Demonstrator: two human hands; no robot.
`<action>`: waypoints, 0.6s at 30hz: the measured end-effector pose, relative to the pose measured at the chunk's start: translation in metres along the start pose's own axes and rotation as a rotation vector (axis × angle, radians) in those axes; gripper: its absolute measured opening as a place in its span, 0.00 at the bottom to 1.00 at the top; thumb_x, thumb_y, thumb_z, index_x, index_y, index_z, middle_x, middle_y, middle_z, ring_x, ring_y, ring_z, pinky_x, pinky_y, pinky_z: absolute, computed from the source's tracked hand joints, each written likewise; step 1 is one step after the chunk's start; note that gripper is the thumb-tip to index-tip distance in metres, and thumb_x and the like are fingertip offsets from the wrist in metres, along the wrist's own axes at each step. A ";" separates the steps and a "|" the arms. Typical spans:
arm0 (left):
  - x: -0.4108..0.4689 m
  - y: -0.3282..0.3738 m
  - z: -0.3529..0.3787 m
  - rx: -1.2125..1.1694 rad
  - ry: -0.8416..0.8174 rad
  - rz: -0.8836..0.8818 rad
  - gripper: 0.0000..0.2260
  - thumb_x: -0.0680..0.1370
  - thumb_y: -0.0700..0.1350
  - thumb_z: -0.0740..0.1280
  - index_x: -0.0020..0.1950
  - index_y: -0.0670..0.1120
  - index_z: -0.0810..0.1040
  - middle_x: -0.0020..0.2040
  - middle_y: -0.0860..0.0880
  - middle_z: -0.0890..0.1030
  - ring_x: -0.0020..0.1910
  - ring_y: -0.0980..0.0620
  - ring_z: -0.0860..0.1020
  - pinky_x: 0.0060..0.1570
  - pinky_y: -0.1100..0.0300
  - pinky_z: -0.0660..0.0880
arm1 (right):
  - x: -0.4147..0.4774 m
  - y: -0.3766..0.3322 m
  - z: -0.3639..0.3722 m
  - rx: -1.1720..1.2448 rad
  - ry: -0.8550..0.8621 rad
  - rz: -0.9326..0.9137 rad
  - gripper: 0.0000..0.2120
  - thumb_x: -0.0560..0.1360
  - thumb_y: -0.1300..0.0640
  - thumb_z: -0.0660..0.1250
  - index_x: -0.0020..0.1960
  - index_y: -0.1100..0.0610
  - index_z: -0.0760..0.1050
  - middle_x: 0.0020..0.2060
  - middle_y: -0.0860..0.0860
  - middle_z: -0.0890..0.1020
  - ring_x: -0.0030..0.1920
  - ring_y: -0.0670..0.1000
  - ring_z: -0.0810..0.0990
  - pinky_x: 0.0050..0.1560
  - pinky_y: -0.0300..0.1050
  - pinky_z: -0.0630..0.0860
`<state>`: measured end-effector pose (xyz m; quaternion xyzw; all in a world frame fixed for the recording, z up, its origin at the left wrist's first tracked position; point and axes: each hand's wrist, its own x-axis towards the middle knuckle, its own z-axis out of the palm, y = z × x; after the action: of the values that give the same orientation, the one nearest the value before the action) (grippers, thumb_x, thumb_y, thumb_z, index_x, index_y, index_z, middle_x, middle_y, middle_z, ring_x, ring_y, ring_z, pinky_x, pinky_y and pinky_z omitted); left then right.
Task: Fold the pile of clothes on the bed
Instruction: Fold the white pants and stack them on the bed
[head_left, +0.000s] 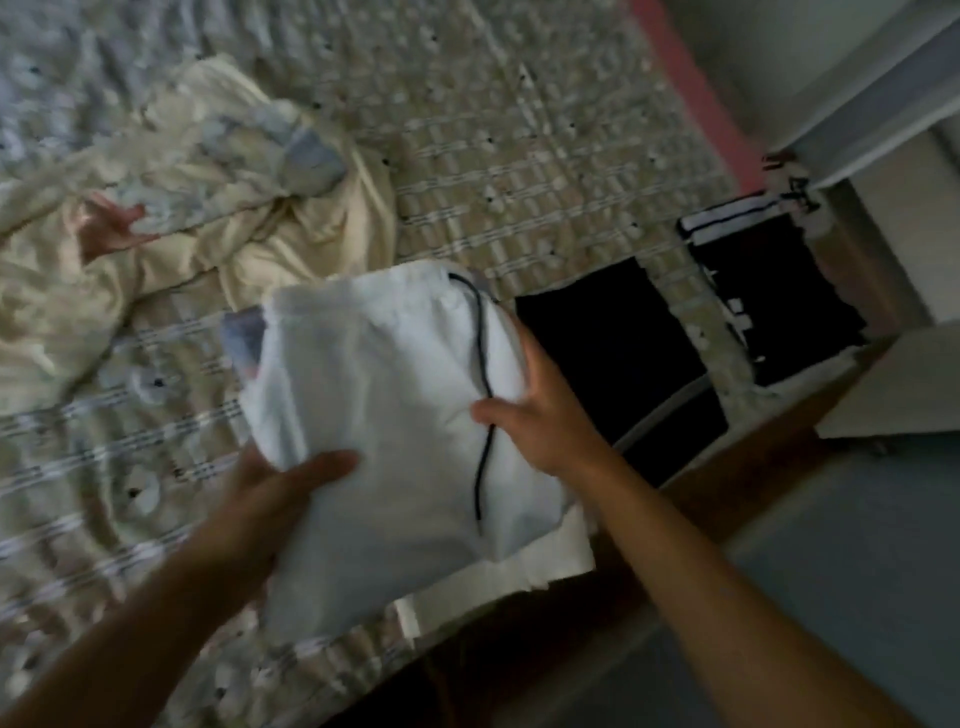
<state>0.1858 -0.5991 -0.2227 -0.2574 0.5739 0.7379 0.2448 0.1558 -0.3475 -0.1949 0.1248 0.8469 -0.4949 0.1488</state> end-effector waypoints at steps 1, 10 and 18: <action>0.002 0.000 0.031 -0.003 -0.068 -0.008 0.23 0.60 0.44 0.79 0.54 0.46 0.82 0.44 0.45 0.87 0.43 0.44 0.86 0.34 0.50 0.83 | 0.001 0.011 -0.030 -0.016 0.035 0.031 0.45 0.70 0.67 0.73 0.79 0.51 0.55 0.74 0.44 0.63 0.72 0.39 0.61 0.65 0.30 0.61; 0.062 -0.048 0.277 -0.053 -0.223 -0.007 0.25 0.66 0.35 0.77 0.60 0.49 0.78 0.52 0.47 0.86 0.49 0.47 0.85 0.45 0.51 0.83 | 0.056 0.111 -0.248 -0.119 0.251 0.167 0.44 0.68 0.64 0.71 0.78 0.47 0.58 0.72 0.44 0.66 0.70 0.48 0.66 0.62 0.45 0.67; 0.105 -0.124 0.333 0.384 0.111 -0.031 0.36 0.65 0.45 0.78 0.69 0.43 0.65 0.61 0.44 0.76 0.62 0.41 0.76 0.62 0.47 0.74 | 0.087 0.238 -0.251 -0.507 0.215 0.187 0.42 0.79 0.56 0.65 0.81 0.50 0.40 0.80 0.54 0.51 0.79 0.55 0.52 0.76 0.50 0.53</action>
<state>0.1556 -0.2405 -0.3116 -0.2551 0.7126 0.5958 0.2688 0.1288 -0.0077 -0.3013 0.2129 0.9393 -0.2357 0.1295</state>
